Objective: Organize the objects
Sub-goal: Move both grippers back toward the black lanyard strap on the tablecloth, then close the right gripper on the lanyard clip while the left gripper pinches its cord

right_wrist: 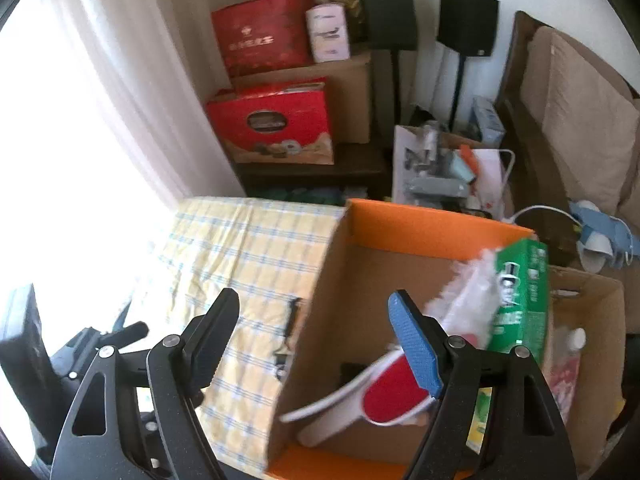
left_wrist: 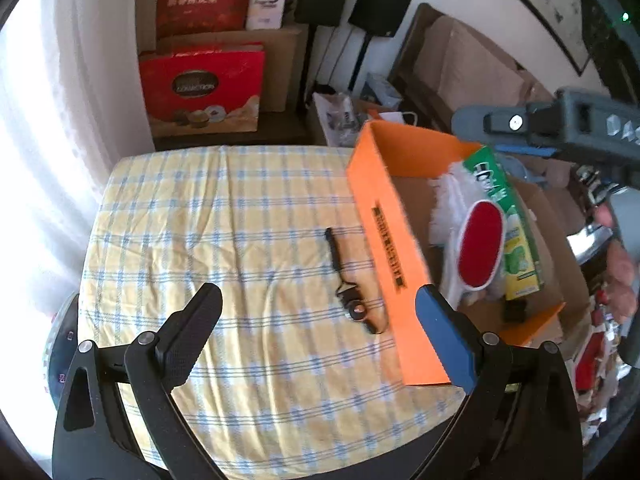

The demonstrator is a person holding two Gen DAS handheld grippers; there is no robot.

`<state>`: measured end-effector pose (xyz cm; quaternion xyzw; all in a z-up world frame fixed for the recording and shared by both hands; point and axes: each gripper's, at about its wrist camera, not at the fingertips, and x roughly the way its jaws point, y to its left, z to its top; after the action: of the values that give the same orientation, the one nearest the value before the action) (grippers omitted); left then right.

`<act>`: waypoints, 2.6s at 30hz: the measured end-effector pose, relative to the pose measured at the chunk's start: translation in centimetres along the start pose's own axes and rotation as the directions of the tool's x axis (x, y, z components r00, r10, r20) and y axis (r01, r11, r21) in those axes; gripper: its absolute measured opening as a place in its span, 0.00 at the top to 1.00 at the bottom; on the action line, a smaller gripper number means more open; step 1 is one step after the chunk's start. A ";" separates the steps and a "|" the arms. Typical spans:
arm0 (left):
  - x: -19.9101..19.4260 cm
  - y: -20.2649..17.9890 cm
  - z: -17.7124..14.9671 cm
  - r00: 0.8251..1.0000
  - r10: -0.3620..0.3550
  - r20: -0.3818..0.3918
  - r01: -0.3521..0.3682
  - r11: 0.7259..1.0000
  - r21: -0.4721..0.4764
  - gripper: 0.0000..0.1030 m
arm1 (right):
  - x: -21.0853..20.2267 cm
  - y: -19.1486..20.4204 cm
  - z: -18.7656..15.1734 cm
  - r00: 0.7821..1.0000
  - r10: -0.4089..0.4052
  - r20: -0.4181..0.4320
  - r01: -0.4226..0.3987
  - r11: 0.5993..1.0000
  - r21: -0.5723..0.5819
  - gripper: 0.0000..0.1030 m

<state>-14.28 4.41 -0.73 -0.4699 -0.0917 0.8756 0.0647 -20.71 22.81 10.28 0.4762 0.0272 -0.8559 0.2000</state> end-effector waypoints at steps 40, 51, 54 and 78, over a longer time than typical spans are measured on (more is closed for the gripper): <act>5.3 5.3 -3.1 0.995 0.053 -0.079 -0.058 0.996 -0.064 0.29 | 17.1 6.9 -1.2 0.917 -0.234 -0.322 0.178 0.965 -0.195 0.77; 4.7 9.0 -3.8 0.998 -0.004 -0.066 -0.006 0.989 -0.145 0.29 | 20.8 6.9 -2.2 0.836 -0.372 -0.404 0.304 0.926 -0.225 0.76; 4.5 9.8 -3.9 0.998 -0.025 -0.059 0.016 0.987 -0.159 0.29 | 21.4 6.5 -2.2 0.817 -0.400 -0.415 0.335 0.916 -0.221 0.77; 6.3 8.2 -4.3 0.985 -0.141 -0.096 0.126 0.981 -0.149 0.28 | 17.4 8.1 -2.7 0.933 -0.150 -0.328 0.123 0.987 -0.102 0.90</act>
<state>-14.38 -1.93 -10.05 -0.5117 -0.1817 0.8344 0.0945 -23.68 10.46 -4.42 0.6032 0.1278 -0.7726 0.1515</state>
